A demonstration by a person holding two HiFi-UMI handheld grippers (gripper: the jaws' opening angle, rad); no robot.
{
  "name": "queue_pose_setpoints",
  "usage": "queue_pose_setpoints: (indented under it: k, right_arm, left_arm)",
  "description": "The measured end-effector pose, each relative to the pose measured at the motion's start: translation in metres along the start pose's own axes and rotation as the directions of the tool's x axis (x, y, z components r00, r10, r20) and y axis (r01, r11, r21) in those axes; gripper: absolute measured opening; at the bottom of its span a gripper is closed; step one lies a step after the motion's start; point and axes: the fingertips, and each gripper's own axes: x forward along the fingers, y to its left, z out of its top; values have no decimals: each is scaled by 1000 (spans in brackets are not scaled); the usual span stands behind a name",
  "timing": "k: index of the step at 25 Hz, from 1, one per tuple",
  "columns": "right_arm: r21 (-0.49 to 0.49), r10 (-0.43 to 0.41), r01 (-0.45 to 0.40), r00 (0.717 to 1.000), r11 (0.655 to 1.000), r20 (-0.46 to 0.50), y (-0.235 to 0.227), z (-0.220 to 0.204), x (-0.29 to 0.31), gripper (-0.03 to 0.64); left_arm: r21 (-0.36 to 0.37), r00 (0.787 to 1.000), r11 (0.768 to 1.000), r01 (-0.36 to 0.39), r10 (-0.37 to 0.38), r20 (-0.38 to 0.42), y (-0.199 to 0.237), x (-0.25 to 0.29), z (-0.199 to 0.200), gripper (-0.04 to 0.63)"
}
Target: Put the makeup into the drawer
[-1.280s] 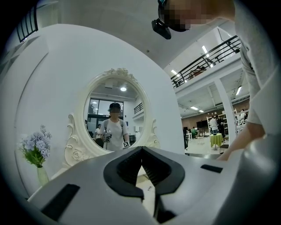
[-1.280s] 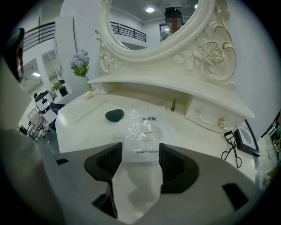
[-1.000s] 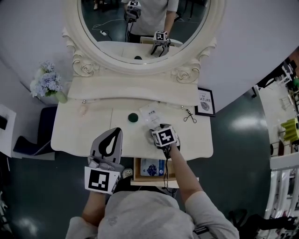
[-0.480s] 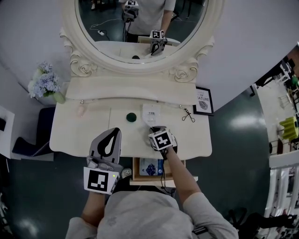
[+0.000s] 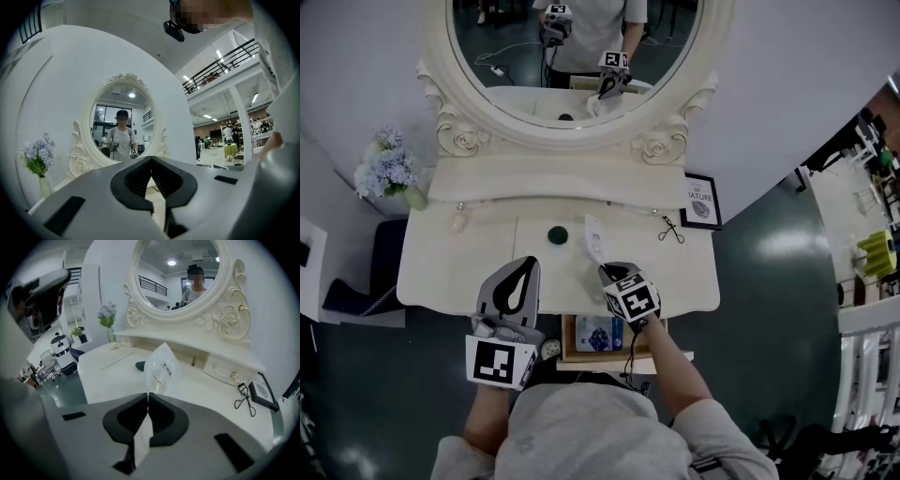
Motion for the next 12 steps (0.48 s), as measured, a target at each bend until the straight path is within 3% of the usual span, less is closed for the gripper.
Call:
queue_pose_setpoints:
  k: [3, 9, 12]
  right_arm:
    - [20, 29, -30, 999, 999, 42, 7, 1, -18, 21]
    - [10, 77, -78, 992, 997, 104, 24, 2, -50, 21]
    - [-10, 108, -108, 985, 994, 134, 35, 3, -64, 21]
  left_arm:
    - [-2, 1000, 1000, -3, 3, 30, -3, 0, 5, 15]
    - [1, 999, 1000, 20, -20, -31, -13, -5, -2, 15]
    - [4, 1000, 1000, 14, -14, 20, -15, -5, 6, 15]
